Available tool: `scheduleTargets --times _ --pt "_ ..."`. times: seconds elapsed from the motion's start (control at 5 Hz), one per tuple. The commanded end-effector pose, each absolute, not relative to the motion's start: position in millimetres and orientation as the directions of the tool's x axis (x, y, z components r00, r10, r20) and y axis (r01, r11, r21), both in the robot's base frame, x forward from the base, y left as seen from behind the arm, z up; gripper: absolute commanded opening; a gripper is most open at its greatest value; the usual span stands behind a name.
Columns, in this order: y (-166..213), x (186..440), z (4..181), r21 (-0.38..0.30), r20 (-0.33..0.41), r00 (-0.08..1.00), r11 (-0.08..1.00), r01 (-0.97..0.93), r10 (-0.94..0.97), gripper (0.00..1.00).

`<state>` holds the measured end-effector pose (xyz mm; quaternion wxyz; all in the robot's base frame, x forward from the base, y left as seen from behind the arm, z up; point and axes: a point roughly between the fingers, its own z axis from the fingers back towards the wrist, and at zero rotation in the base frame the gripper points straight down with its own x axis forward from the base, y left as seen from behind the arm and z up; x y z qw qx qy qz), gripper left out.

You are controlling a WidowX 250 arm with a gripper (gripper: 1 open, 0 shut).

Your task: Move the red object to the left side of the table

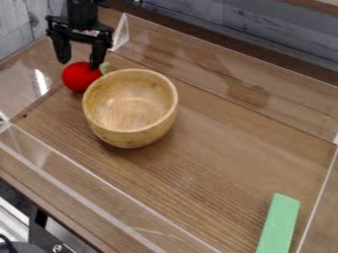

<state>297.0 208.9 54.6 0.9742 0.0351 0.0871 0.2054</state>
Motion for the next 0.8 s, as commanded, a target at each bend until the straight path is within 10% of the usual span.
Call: scheduleTargets --times 0.0,0.6 --pt "212.4 308.3 73.0 0.121 -0.087 0.906 0.907 -0.403 0.414 1.00" --pt "212.7 313.4 68.4 0.135 -0.086 0.896 0.896 -0.422 0.435 1.00"
